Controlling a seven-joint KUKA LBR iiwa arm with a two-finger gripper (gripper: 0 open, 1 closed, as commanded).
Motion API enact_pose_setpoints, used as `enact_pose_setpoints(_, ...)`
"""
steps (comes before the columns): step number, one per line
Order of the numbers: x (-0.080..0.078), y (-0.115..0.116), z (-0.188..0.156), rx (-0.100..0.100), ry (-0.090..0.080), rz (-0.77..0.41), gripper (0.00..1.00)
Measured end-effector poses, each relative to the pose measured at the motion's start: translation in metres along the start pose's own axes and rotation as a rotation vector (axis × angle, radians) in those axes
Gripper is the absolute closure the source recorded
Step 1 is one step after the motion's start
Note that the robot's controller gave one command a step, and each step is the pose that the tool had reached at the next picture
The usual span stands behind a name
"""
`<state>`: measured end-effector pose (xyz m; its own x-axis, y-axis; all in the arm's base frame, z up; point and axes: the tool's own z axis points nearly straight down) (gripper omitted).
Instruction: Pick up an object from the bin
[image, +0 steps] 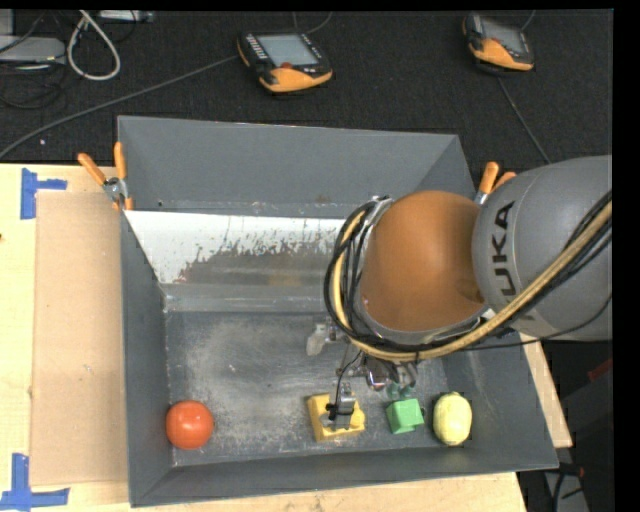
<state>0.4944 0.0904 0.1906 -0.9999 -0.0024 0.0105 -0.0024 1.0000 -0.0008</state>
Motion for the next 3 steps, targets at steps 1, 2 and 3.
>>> enact_pose_setpoints(1, -0.002, -0.001, -0.004, -0.001, -0.009, 0.003, 0.0)
enact_pose_setpoints(2, 0.007, -0.066, 0.102, -0.001, -0.007, -0.068, 0.0)
enact_pose_setpoints(3, 0.017, -0.077, 0.095, -0.003, -0.012, -0.048, 0.0)
